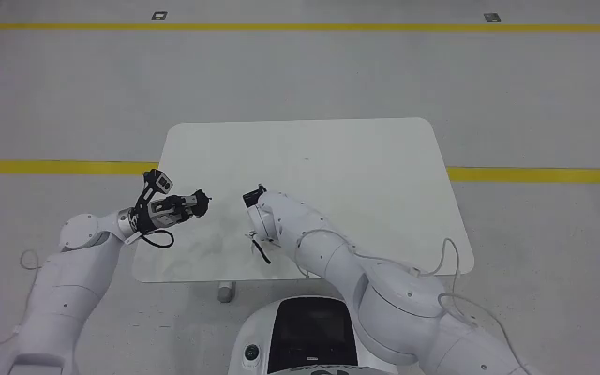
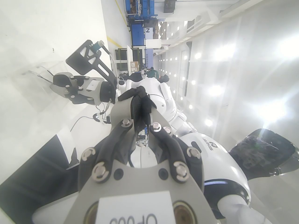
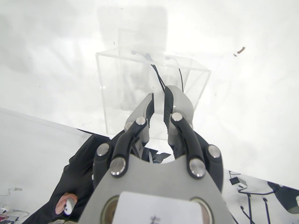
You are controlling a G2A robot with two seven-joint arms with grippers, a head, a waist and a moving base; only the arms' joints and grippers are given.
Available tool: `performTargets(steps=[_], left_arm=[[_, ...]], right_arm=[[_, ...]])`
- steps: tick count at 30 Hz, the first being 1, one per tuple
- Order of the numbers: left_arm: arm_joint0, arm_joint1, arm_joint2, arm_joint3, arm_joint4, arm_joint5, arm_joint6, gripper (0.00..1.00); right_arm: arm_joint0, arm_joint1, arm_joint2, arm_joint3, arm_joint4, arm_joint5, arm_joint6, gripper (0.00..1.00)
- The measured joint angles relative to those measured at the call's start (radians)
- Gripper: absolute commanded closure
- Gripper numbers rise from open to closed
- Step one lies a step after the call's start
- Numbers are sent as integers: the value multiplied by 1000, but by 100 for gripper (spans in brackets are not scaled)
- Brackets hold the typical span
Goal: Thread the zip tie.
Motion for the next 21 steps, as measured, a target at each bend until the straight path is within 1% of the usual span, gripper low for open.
performTargets(steps=[5, 10, 21], left_arm=[[0, 0, 0, 0, 0, 0, 0, 100], [0, 0, 0, 0, 0, 0, 0, 100], [0, 0, 0, 0, 0, 0, 0, 100]], right_arm=[[-3, -2, -5, 3, -26, 0, -12, 81], [-6, -2, -2, 3, -43, 0, -15, 81], [-18, -1, 6, -6, -65, 0, -5, 85]])
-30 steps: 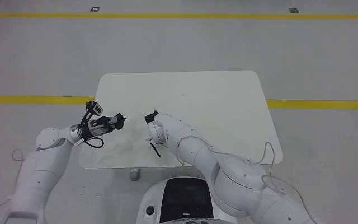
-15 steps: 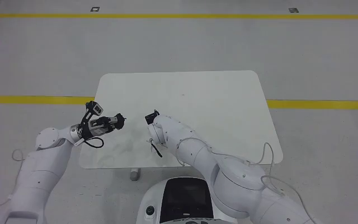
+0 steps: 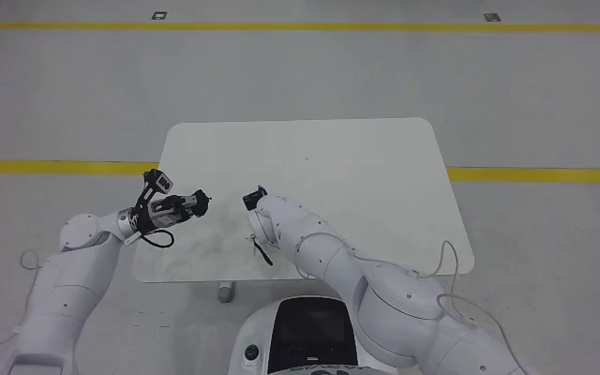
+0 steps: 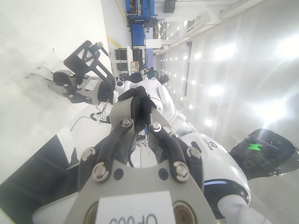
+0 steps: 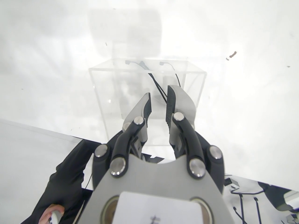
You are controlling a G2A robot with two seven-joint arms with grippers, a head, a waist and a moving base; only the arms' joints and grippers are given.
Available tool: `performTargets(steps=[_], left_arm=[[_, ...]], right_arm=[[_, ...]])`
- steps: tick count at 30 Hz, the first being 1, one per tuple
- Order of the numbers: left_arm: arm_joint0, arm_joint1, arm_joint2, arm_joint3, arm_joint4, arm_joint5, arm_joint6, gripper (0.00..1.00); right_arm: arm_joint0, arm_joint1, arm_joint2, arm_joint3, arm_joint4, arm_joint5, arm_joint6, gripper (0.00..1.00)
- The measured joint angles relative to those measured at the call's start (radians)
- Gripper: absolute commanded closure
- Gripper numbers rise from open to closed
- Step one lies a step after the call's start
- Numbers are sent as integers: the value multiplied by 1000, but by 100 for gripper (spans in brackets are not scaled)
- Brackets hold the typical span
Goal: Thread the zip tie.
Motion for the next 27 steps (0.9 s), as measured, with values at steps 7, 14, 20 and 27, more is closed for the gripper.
performTargets(steps=[7, 14, 20, 27], left_arm=[[0, 0, 0, 0, 0, 0, 0, 100], [0, 0, 0, 0, 0, 0, 0, 100], [0, 0, 0, 0, 0, 0, 0, 100], [0, 0, 0, 0, 0, 0, 0, 100]], right_arm=[[-5, 2, 2, -12, -8, 0, 9, 100], [-3, 2, 5, -20, -19, 0, 17, 100], [1, 1, 12, -25, -28, 0, 19, 100], [3, 1, 26, -32, -39, 0, 15, 100]])
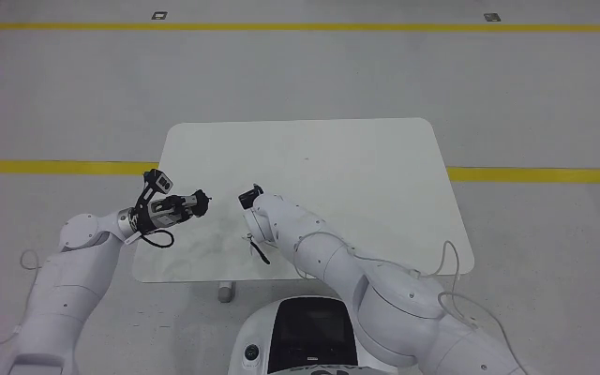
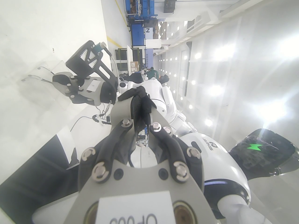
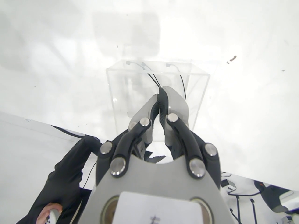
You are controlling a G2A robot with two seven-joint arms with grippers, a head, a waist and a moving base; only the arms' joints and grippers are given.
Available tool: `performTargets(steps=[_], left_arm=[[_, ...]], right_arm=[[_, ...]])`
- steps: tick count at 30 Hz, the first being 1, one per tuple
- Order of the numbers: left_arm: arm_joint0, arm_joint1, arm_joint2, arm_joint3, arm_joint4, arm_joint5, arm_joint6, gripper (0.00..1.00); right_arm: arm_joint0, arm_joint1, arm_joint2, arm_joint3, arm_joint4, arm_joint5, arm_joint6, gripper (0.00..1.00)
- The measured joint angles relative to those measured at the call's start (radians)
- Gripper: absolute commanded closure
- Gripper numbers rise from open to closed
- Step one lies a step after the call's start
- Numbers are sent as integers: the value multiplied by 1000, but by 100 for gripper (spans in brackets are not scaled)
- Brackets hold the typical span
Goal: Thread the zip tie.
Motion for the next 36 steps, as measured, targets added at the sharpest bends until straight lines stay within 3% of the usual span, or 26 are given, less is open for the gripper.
performTargets(steps=[4, 9, 22, 36], left_arm=[[0, 0, 0, 0, 0, 0, 0, 100], [0, 0, 0, 0, 0, 0, 0, 100], [0, 0, 0, 0, 0, 0, 0, 100], [0, 0, 0, 0, 0, 0, 0, 100]], right_arm=[[-1, 1, 8, -2, -7, 0, 1, 100], [-8, 1, 17, 0, -19, 0, -5, 74], [-28, 3, 33, -4, -66, 0, -18, 86], [-39, 5, 50, -22, -88, 0, 0, 90]])
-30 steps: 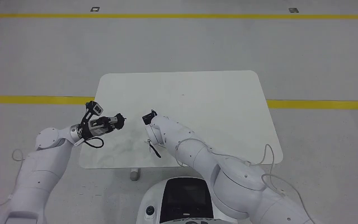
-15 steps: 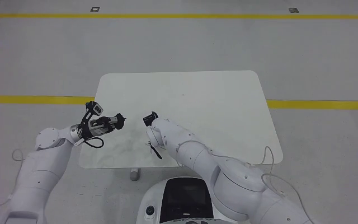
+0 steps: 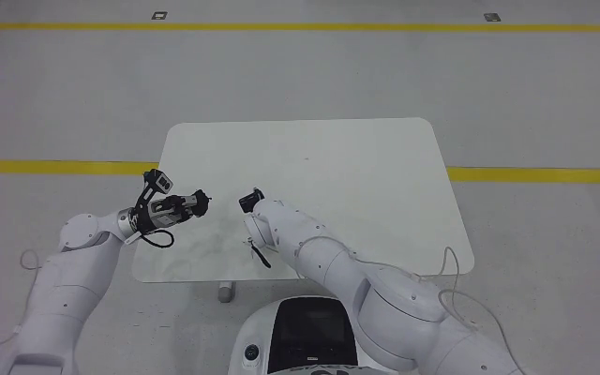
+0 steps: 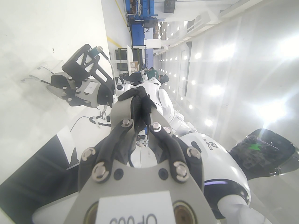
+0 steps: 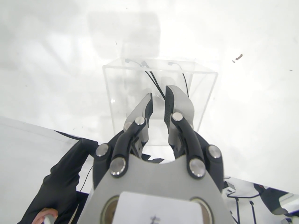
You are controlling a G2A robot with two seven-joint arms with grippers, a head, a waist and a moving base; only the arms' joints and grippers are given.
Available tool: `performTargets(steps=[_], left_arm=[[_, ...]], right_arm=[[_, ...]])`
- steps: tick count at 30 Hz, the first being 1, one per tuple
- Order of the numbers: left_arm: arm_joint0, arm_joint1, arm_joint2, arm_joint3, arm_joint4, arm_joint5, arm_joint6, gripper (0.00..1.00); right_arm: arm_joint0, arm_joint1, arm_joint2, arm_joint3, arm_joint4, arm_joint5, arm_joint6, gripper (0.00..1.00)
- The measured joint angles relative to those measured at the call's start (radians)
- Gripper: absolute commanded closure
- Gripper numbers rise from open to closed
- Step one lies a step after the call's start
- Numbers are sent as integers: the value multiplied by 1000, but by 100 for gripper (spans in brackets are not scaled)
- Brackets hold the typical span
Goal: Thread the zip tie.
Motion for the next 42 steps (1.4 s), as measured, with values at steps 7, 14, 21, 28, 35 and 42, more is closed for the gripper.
performTargets(steps=[7, 14, 21, 28, 35, 42], left_arm=[[0, 0, 0, 0, 0, 0, 0, 100], [0, 0, 0, 0, 0, 0, 0, 100], [0, 0, 0, 0, 0, 0, 0, 100], [0, 0, 0, 0, 0, 0, 0, 100], [0, 0, 0, 0, 0, 0, 0, 100], [0, 0, 0, 0, 0, 0, 0, 100]], right_arm=[[-2, 2, -3, -18, -4, 0, 16, 90], [-1, 3, -3, -14, -6, 0, -1, 90], [-4, 1, 1, 0, -29, 0, -7, 91], [-6, 0, 11, -1, -56, 0, -22, 89], [-14, -1, 24, 3, -82, 0, -6, 87], [-19, -1, 45, -5, -102, 0, -3, 87]])
